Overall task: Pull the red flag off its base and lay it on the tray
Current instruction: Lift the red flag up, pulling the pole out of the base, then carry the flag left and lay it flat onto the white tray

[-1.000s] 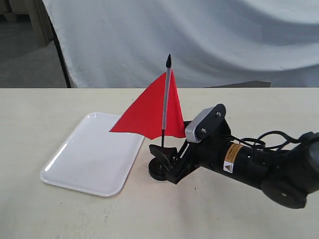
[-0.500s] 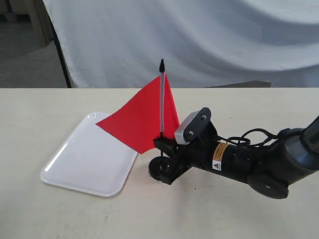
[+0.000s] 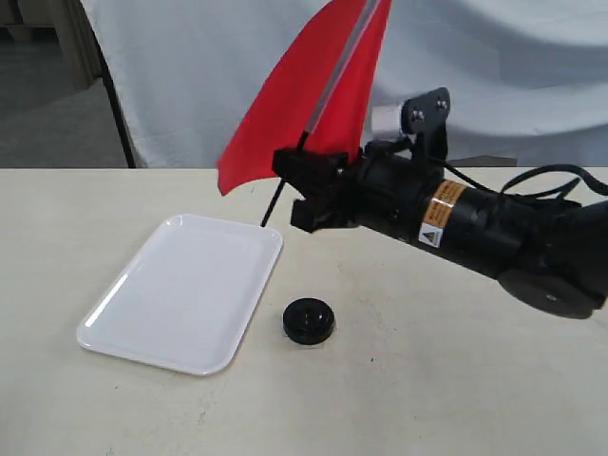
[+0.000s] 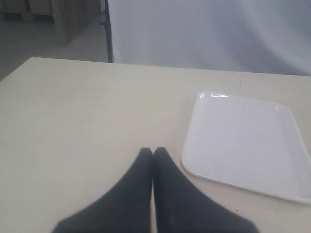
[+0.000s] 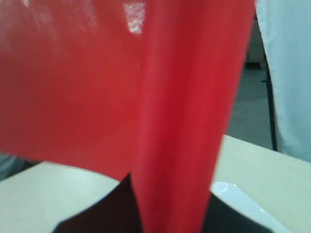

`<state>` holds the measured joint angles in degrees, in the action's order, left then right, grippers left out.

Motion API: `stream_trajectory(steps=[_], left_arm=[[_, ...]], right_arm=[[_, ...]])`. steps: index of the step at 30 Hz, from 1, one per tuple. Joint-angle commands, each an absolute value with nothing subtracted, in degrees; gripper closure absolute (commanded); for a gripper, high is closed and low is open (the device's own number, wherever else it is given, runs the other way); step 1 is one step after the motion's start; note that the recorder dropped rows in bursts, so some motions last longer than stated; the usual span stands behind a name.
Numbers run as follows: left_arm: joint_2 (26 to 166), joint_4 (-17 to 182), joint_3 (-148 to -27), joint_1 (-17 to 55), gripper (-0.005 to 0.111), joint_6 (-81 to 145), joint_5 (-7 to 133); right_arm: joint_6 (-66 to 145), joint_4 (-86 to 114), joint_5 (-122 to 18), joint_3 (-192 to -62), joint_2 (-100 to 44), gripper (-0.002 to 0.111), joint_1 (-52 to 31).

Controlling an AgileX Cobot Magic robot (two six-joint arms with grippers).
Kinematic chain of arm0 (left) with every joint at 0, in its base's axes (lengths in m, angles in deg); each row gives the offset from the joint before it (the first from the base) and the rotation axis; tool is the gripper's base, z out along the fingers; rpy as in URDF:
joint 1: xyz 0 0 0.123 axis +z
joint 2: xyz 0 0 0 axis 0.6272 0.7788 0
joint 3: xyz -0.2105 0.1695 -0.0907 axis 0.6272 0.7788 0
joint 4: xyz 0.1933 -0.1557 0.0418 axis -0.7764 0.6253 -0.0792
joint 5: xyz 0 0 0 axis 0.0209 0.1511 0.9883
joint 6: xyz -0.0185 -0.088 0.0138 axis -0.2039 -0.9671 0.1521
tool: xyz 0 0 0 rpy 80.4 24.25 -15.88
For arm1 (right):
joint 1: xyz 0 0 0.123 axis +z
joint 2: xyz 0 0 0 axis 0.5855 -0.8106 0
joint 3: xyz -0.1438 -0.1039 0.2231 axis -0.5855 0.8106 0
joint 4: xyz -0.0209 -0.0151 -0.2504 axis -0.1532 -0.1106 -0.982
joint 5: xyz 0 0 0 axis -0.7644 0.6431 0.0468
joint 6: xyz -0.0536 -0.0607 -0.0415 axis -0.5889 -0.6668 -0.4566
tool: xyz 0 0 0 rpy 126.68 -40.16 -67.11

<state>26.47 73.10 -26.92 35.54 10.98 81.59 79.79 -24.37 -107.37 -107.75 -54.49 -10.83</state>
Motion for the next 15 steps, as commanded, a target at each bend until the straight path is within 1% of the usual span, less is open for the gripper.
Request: stream_trajectory(steps=[1,2,7,12,15], left_arm=[[26.3,73.4,-26.8,35.6,0.107,11.3,81.2],[26.3,73.4,-26.8,35.6,0.107,11.3,81.2],[26.3,73.4,-26.8,35.6,0.107,11.3,81.2],[26.3,73.4,-26.8,35.6,0.107,11.3,81.2],[26.3,73.4,-26.8,35.6,0.107,11.3,81.2]], right_arm=[[92.7,-25.7,-92.1,-117.2,-59.9,0.109,-4.2],[96.0,-25.7,-90.0,-120.8,-63.3,0.109,-1.9],[109.4,-25.5,-89.8,-131.5,-77.6,0.109,4.1],[114.9,-24.4,-89.6,-135.8,-84.6,0.109,4.9],[115.1,-20.1,-87.8,-136.8,-86.8,0.109,4.9]])
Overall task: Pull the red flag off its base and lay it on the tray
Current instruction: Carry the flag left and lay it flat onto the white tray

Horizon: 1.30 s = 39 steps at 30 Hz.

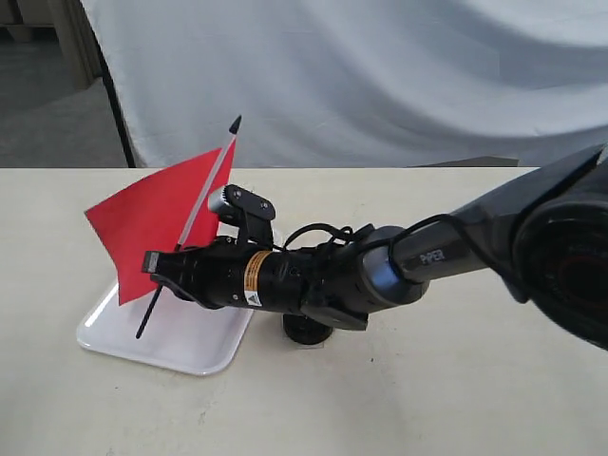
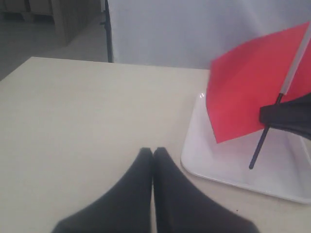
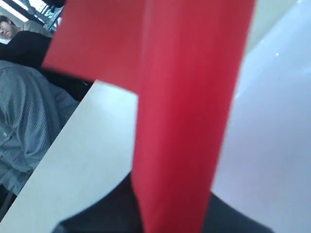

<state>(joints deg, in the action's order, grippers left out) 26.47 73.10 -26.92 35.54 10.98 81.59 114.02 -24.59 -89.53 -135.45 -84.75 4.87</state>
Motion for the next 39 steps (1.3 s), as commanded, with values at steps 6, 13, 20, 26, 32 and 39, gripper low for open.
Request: stream_trajectory(steps=[6,13,20,26,32,39], left_arm=[[26.3,73.4,-26.8,35.6,0.107,11.3,81.2],[26.3,73.4,-26.8,35.6,0.107,11.3,81.2],[26.3,73.4,-26.8,35.6,0.107,11.3,81.2],[26.3,73.4,-26.8,35.6,0.107,11.3,81.2],[26.3,73.4,-26.8,35.6,0.107,11.3,81.2],[26.3,73.4,-26.8,35.6,0.107,11.3,81.2]], right_arm=[[114.6,-15.5,-86.1,-136.8,-87.3,0.109,4.9],[114.6,-15.6,-86.0,-136.8,-87.3,0.08,4.9],[114.6,-17.2,-85.9,-136.8,-87.3,0.028,4.9],[115.3,-21.7,-86.0,-136.8,-86.5,0.024,4.9],[114.2,-46.7,-76.5,-136.8,-80.2,0.04,2.5],[123.5,-85.6,-50.9,-128.2,-70.2,0.108,0.7]])
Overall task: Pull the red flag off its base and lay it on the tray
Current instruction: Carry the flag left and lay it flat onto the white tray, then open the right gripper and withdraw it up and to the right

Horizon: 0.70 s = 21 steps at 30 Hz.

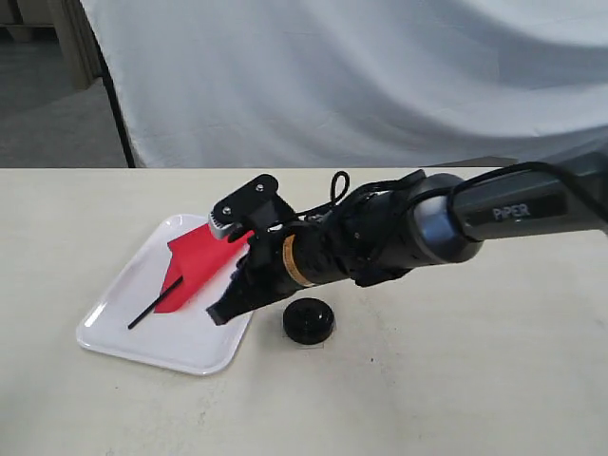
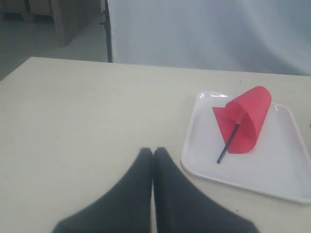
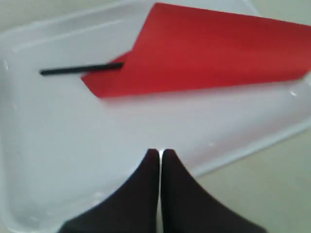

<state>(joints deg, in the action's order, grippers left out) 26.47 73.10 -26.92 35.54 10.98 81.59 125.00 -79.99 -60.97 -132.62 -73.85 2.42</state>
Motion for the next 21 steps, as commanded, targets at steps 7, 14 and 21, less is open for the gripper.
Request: stream_trajectory(steps=[7,14,21], left_arm=[[26.3,73.4,-26.8,35.6,0.107,11.3,81.2],[26.3,73.4,-26.8,35.6,0.107,11.3,81.2],[26.3,73.4,-26.8,35.6,0.107,11.3,81.2]], right_arm=[[110.9,-85.6,-23.6,-121.4,-64.6,0.108,-5.9],[108.0,-78.5,-3.1,-119.5,-64.2,0.108,-12.5],[61.4,-24.5,-15.0,-125.4,-63.0,0.109,-20.9]])
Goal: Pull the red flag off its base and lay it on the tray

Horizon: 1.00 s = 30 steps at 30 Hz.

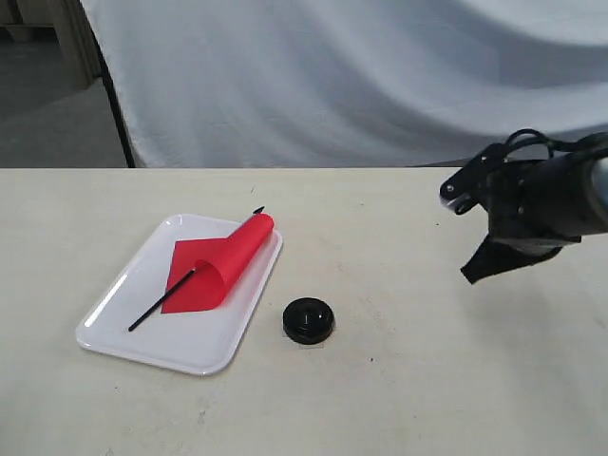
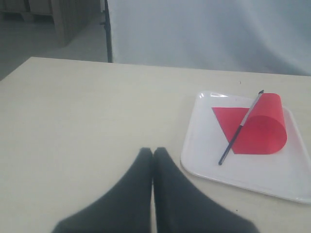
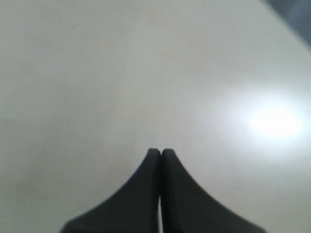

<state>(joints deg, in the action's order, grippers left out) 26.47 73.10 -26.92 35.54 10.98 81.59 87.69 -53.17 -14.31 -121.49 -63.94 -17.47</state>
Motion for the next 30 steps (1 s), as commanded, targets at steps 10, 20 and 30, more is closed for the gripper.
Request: stream_trajectory(steps=[10,20,30], left_arm=[[26.3,73.4,-26.8,35.6,0.107,11.3,81.2],[26.3,73.4,-26.8,35.6,0.107,11.3,81.2],[26.3,73.4,-26.8,35.6,0.107,11.3,81.2]], right_arm=[[38.6,4.1,-11.1,-125.9,-49.4,0.109,-25.8],[51.1,3.8,-41.4,-107.0,-11.1,0.109,-33.6],[54.4,4.3,-50.2,-96.6,11.9,0.109,-44.3]])
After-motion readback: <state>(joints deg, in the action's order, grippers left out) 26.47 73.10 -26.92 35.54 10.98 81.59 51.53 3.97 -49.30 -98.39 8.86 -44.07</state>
